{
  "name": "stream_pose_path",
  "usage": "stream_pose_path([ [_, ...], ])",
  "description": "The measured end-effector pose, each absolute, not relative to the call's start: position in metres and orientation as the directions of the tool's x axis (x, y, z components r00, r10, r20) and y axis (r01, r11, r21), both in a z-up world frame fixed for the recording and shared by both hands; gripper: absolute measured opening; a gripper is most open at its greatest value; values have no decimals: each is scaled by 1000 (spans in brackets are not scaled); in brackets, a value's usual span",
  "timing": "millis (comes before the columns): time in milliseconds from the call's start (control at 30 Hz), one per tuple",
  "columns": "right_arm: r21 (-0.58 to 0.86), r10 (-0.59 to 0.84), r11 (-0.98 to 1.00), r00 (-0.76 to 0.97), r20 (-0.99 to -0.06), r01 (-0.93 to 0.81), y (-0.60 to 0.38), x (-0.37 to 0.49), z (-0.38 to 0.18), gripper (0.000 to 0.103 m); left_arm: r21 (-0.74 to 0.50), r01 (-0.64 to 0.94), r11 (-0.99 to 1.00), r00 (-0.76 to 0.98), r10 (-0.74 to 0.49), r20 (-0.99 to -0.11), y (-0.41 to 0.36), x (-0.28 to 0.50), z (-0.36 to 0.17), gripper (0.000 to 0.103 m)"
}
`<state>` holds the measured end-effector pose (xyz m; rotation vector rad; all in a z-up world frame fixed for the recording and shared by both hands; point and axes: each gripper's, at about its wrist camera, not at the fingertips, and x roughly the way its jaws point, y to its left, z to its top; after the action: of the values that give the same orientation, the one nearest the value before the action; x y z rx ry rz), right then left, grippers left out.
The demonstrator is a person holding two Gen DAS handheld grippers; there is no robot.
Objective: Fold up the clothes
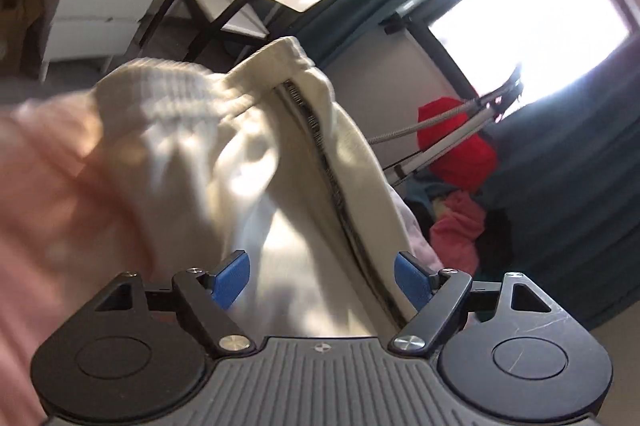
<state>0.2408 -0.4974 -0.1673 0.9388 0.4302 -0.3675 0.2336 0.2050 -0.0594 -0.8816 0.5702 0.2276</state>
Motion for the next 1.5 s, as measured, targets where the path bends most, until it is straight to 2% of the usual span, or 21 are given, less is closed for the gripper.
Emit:
stream_pose_path([
  [100,728,-12,496,843,-538,472,-494,217,-171,60,-685,-444,578,825,-34,-564,206,182,-66,85],
  [267,819,198,404,835,-513,408,-487,213,-183,60,-748,-473,466,815,-91,-572,220,183,-94,87],
  [367,843,249,340,825,-508,417,-481,229,-201,60,-800,-481,358,827,-119,-550,231,189,-117,87],
  [467,822,259,377,803,-537,427,-475,252,-215,58,-811,-449,376,853,-90,-515,231,203,-122,86],
  [533,824,219,378,824,-523,423,-476,260,-216,57,-806,-421,416,865,-83,-495,229,214,-121,73],
  [567,825,198,378,834,-515,420,-477,263,-216,57,-805,-415,423,869,-78,-489,230,219,-122,70],
  [600,826,177,378,843,-507,417,-478,267,-216,57,-805,-409,430,872,-74,-483,230,223,-123,60],
  [633,830,153,370,854,-498,418,-480,269,-216,56,-812,-402,423,877,-76,-474,232,226,-125,55],
  [667,830,124,363,861,-493,423,-482,270,-216,50,-823,-393,409,883,-82,-462,234,227,-128,52],
  [700,823,91,363,863,-498,437,-483,271,-217,39,-834,-384,395,889,-87,-450,237,229,-131,44],
  [733,816,66,362,861,-504,450,-486,273,-218,33,-838,-377,394,892,-89,-443,237,229,-128,35],
  [800,812,28,348,861,-508,468,-490,276,-220,18,-841,-364,401,898,-89,-431,235,230,-119,24],
  [933,802,-7,376,867,-499,465,-493,274,-209,12,-783,-381,491,885,-52,-463,229,231,-91,14],
  [1033,818,-11,379,886,-463,432,-492,261,-194,11,-781,-387,490,878,-65,-475,232,226,-65,13],
  [1200,819,16,381,882,-470,430,-492,228,-173,11,-758,-385,527,869,-70,-490,240,204,-17,13],
  [1500,836,151,294,842,-518,462,-495,145,-165,11,-677,-410,611,819,-80,-568,275,79,36,13],
])
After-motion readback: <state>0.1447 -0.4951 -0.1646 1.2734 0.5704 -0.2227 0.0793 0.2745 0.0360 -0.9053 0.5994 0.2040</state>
